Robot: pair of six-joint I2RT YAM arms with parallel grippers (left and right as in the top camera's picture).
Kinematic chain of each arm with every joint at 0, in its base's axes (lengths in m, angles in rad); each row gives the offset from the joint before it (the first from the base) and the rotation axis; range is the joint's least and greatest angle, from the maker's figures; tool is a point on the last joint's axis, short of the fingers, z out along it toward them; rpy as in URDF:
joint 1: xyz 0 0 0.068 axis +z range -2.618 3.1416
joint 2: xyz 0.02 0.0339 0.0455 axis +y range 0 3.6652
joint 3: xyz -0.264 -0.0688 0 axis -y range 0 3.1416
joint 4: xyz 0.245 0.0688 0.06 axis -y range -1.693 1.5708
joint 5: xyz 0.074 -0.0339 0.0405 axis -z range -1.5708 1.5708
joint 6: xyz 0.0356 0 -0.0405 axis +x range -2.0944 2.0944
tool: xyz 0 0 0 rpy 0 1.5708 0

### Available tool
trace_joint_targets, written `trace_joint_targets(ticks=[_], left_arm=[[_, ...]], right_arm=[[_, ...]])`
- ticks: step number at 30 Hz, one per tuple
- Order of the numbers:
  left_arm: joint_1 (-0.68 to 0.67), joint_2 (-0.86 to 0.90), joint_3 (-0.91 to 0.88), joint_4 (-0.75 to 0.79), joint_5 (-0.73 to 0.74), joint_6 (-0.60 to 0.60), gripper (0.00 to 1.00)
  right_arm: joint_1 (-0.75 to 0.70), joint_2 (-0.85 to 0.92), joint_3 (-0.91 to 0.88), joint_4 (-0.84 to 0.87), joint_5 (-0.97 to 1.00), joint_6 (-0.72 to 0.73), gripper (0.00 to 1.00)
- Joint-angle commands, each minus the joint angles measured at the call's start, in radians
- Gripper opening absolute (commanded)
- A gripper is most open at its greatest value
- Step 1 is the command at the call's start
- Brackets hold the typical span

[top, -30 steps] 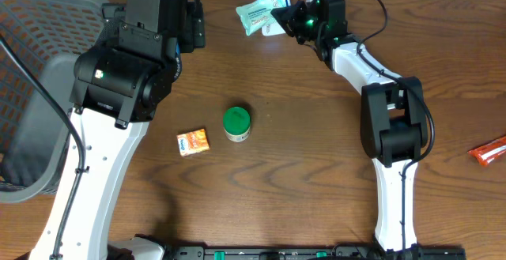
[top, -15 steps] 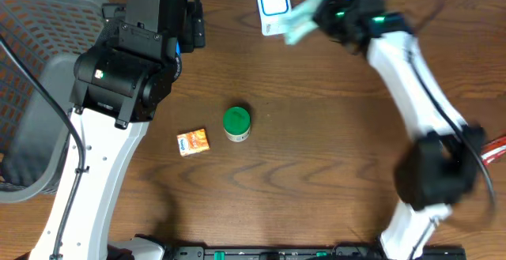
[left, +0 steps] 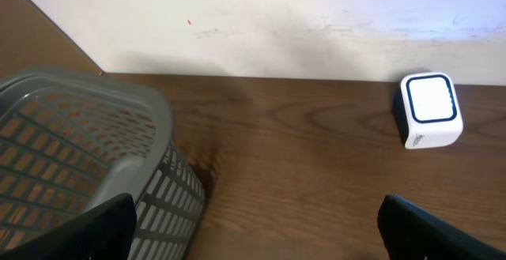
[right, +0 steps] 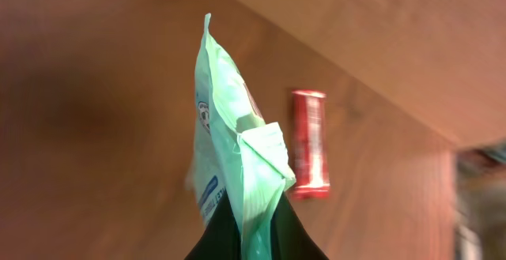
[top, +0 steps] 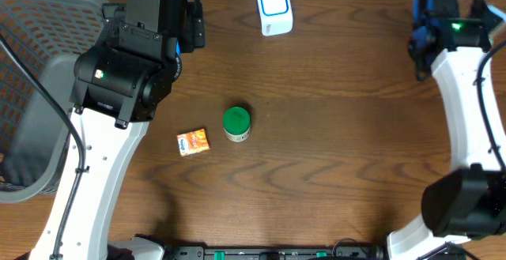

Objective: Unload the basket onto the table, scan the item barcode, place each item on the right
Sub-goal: 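Carry the tissue pack to the right table edge and release it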

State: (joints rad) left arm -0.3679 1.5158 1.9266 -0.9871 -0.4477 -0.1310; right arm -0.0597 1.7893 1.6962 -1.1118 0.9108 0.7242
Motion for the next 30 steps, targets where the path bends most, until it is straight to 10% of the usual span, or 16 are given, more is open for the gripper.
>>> trace_joint_targets(ticks=[1,17,21,27,30], left_arm=[[0.005,-0.001,0.008,0.000,-0.006,-0.005,0.98],[0.005,-0.001,0.008,0.000,-0.006,-0.005,0.98],[0.005,-0.001,0.008,0.000,-0.006,-0.005,0.98],[0.005,-0.001,0.008,0.000,-0.006,-0.005,0.98],[0.005,-0.001,0.008,0.000,-0.006,-0.005,0.98]], right_arm=[[-0.109,0.033,-0.070,0.026,0.092,-0.008,0.01],[-0.426,0.171,-0.239,0.424,-0.593,-0.250,0.01],[-0.454,0.168,-0.237,0.443,-0.602,-0.253,0.36],[-0.507,0.097,-0.197,0.418,-0.602,-0.351,0.47],[-0.531,0.022,-0.186,0.401,-0.615,-0.352,0.83]])
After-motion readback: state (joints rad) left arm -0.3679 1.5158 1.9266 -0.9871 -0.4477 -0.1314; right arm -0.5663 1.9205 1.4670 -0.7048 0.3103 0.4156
